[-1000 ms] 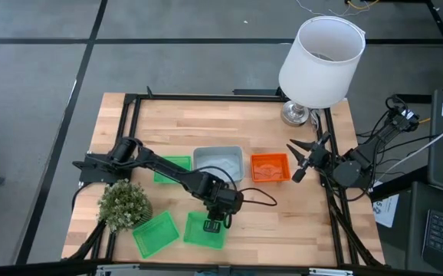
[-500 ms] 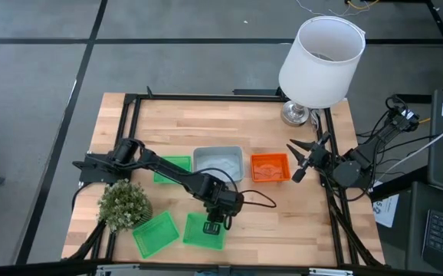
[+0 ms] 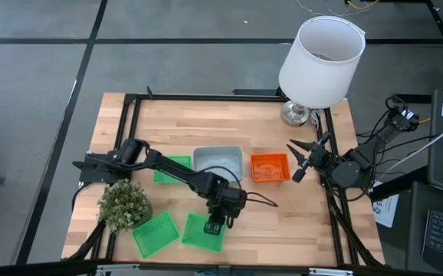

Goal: Stack baskets by color
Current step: Stack the bottom right green bin on top of the top green bin

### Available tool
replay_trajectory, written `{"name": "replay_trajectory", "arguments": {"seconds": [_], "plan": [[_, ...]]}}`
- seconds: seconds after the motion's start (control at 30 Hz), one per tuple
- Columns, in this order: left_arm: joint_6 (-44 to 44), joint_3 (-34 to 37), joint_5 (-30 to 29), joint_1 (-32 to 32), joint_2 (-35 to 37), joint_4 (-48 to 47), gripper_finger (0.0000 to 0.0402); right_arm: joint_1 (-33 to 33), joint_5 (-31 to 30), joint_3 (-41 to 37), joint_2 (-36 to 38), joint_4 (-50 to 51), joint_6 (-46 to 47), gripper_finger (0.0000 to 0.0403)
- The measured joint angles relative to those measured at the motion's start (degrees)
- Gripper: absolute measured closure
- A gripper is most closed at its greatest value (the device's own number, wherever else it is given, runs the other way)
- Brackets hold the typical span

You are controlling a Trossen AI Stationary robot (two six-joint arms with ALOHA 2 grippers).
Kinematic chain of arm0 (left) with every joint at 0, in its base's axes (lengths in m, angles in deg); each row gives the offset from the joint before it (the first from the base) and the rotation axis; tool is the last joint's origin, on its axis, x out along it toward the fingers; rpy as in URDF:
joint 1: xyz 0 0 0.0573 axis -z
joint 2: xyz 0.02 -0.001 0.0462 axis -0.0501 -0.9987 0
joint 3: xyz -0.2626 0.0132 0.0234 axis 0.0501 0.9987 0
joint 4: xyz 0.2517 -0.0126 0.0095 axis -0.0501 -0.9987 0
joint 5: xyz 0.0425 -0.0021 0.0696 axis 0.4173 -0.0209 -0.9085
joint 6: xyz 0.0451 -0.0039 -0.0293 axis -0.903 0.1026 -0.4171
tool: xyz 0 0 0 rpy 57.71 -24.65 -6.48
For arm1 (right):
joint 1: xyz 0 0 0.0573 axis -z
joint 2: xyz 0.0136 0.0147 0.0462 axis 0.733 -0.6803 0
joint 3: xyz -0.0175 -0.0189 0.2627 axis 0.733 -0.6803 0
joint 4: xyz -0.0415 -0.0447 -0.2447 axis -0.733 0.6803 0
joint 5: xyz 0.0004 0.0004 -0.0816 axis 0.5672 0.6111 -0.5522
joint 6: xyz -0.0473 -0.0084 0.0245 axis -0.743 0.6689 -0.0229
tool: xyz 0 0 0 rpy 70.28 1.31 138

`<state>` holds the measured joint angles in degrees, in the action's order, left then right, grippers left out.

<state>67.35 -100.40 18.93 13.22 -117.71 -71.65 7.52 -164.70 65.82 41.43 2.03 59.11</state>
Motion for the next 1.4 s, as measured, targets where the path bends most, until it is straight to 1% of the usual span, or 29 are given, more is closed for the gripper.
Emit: {"name": "replay_trajectory", "arguments": {"seconds": [0.1,0.2,0.27,0.37,0.47,0.53,0.67,0.83,0.9,0.97,1.13,1.3,1.4], "plan": [[-1.3,0.0,-2.3,-0.3,0.4,0.5,0.0336,0.0,0.3,0.0,0.0,0.9,0.1,0.0315],[-1.4,0.0,-4.7,0.0,1.7,0.2,0.0379,0.0,0.3,0.0,0.0,0.8,0.0,0.0315],[-0.8,0.0,-5.2,0.3,2.9,-2.3,0.0393,0.0,0.3,0.0,0.0,0.9,0.0,0.0315],[0.5,0.0,-5.4,0.8,3.3,-3.2,0.0397,0.0,0.3,0.0,0.0,1.0,-0.1,0.0315],[1.9,0.1,-7.2,1.5,4.8,-4.7,0.0399,0.0,0.4,0.0,0.0,1.0,0.0,0.0315],[2.2,0.1,-10.6,2.3,6.7,-6.4,0.0399,0.0,0.4,0.0,0.0,1.0,0.1,0.0315],[2.2,-0.3,-16.7,3.2,10.8,-6.3,0.0400,0.0,0.4,0.0,0.0,0.2,0.1,0.0315],[0.7,-3.7,-24.1,3.2,17.5,-7.6,0.0401,0.0,0.5,0.0,0.0,0.0,0.0,0.0315],[-0.1,-5.4,-26.7,3.1,20.4,-11.4,0.0401,0.0,0.4,0.0,0.0,0.0,0.0,0.0315],[-0.3,-7.0,-28.9,2.8,23.7,-13.3,0.0401,0.0,0.5,0.0,-0.1,0.2,0.0,0.0315],[0.0,-9.8,-31.6,0.2,31.5,-23.8,0.0401,0.0,0.5,0.0,0.0,0.9,0.2,0.0315],[0.8,-10.6,-38.3,-5.5,38.1,-40.5,0.0401,0.0,0.9,0.0,-0.1,1.2,1.3,0.0315],[-0.5,-10.6,-39.5,-10.6,40.1,-48.7,0.0401,0.0,0.9,0.0,0.0,1.3,1.4,0.0315]]}}
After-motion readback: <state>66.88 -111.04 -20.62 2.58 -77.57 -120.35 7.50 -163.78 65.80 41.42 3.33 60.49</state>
